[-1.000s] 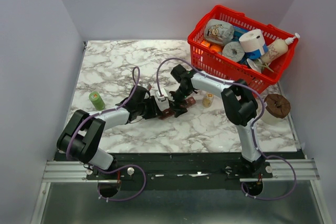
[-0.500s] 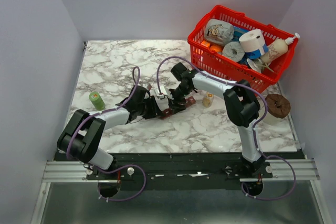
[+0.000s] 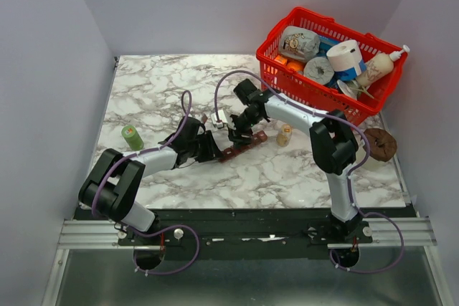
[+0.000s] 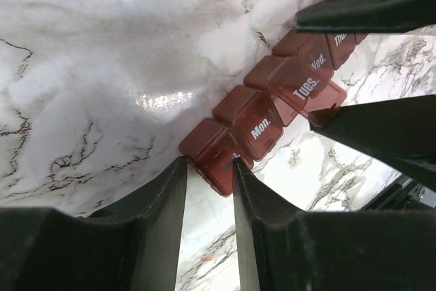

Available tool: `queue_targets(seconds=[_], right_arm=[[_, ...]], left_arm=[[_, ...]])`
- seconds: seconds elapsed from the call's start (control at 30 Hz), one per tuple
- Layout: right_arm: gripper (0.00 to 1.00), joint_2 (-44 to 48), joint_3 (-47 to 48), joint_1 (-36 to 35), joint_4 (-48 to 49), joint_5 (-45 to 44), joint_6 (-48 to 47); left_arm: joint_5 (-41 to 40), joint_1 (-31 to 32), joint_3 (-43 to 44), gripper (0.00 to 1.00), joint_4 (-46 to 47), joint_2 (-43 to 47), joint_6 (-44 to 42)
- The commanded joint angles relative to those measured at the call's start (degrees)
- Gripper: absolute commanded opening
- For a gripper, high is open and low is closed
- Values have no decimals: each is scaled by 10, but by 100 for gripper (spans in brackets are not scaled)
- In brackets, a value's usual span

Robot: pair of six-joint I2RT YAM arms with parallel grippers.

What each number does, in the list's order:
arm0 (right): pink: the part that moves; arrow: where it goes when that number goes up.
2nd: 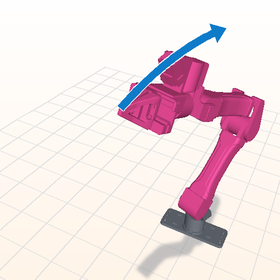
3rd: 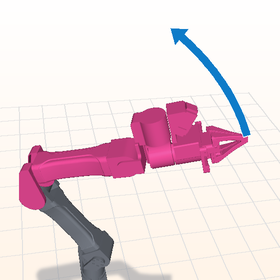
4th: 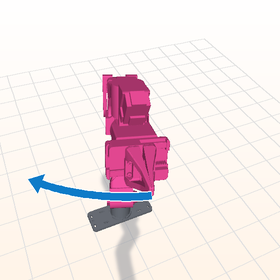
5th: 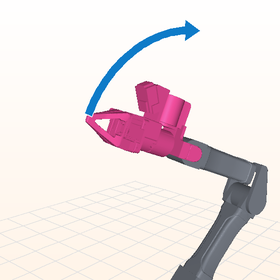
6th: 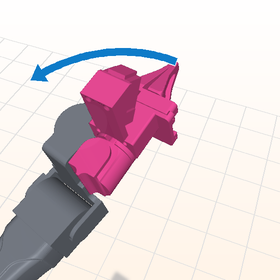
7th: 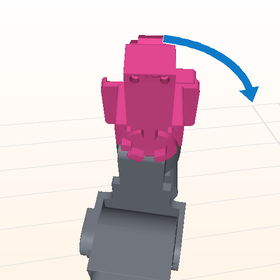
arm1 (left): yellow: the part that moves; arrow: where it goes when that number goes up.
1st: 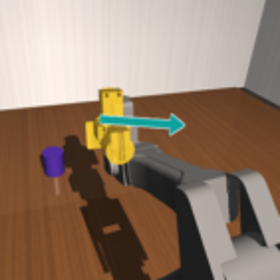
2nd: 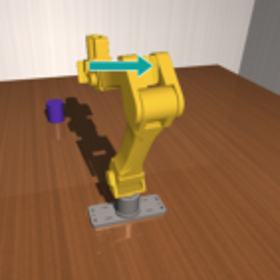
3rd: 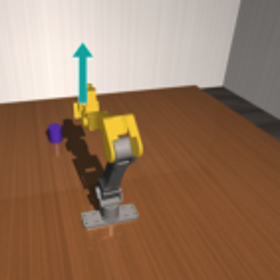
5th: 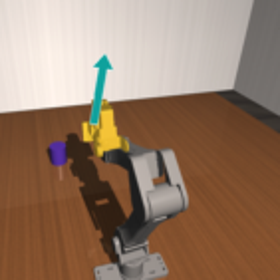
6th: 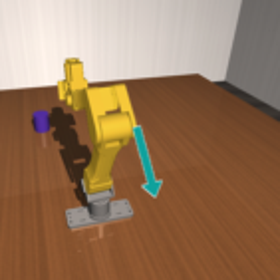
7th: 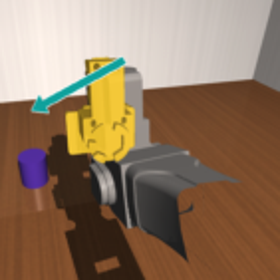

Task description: Sort the pills into containers

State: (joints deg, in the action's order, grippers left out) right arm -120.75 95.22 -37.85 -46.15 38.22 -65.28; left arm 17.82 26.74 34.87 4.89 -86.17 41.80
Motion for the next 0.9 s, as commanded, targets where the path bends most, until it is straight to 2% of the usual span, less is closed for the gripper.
queue_targets(seconds=[0.0, 0.47, 0.87], right_arm=[[63, 14, 22, 6, 18, -2, 13], [57, -16, 8, 6, 134, -82, 112], [57, -44, -6, 2, 165, -127, 139]], left_arm=[[-25, 2, -23, 40, -60, -28, -30], [-24, 2, -17, 40, -64, -30, -31], [-23, 2, -14, 40, -62, -34, -31]])
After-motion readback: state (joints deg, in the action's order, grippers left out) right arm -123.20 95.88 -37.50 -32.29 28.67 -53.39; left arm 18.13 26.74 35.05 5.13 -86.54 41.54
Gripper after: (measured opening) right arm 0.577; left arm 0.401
